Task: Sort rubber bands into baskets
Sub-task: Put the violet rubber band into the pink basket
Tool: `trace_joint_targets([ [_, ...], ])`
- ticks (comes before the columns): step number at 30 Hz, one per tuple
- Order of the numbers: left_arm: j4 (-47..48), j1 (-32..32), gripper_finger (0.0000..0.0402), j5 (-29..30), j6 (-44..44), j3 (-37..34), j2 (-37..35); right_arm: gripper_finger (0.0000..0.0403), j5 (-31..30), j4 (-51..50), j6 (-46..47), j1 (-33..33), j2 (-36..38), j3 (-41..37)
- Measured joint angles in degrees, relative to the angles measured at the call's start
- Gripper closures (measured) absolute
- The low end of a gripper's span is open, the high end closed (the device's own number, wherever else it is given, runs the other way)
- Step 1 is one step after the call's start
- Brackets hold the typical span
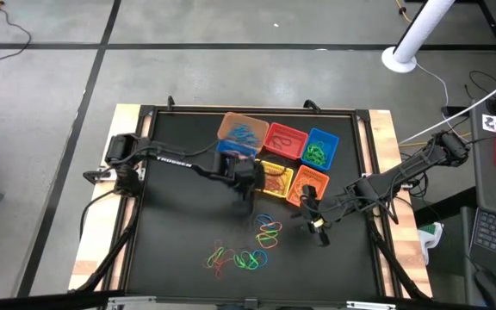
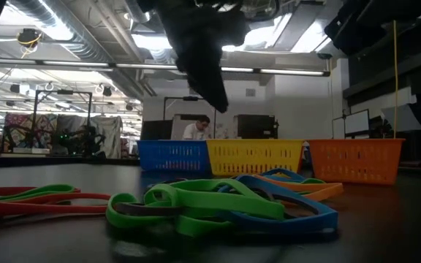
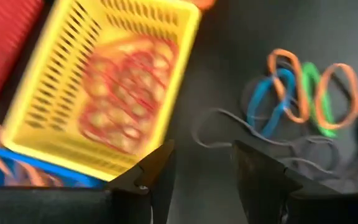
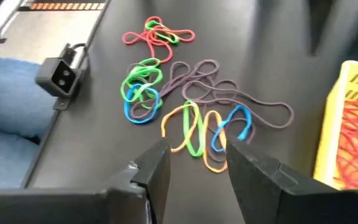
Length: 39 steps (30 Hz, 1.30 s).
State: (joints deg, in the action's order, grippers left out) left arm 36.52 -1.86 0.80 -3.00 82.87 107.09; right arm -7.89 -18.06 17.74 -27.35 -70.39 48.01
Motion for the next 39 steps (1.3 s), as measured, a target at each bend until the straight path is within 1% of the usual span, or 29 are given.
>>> trace_joint_targets([
  [5, 0.0, -2.7, 0.0251, -0.2, -12.7, 0.0, 1.1, 0.0247, -5.1, 0.2, -0.1, 0.0, 0.0, 0.0],
  [8, 0.0, -3.9, 0.0251, -0.2, -17.7, 0.0, 2.1, 0.0247, -8.7, 0.3, -0.1, 0.0, 0.0, 0.0],
  [12, -0.2, -5.8, 0.0251, -0.2, -18.1, 0.0, 3.9, 0.0247, -12.4, 0.6, -0.2, 0.0, 0.0, 0.1],
  [17, -1.8, -7.9, 0.0251, -0.3, -18.8, 0.0, 8.0, 0.0247, -16.0, 0.5, -1.9, 0.0, 0.0, 0.1],
  [24, -4.1, -8.2, 0.0251, -0.3, -23.3, 0.0, 12.9, 0.0247, -17.0, 0.5, -2.0, 0.0, 0.0, 0.1],
  [29, -4.4, -7.7, 0.0252, -0.2, -24.3, 0.1, 13.6, 0.0247, -17.1, 0.3, -2.0, 0.0, 0.0, 0.1],
  [31, -4.4, -7.6, 0.0262, -0.1, -24.3, 0.1, 13.5, 0.0247, -17.0, 0.3, -2.0, 0.0, 0.0, 0.1],
  [33, -4.2, -7.5, 0.0283, 0.0, -24.1, 0.1, 13.4, 0.0247, -17.0, 0.3, -2.1, 0.0, 0.0, 0.1],
  [39, -3.8, -7.5, 0.0373, 0.6, -21.3, 0.1, 13.5, 0.0247, -17.0, 0.3, -2.1, 0.0, 0.0, 0.1],
])
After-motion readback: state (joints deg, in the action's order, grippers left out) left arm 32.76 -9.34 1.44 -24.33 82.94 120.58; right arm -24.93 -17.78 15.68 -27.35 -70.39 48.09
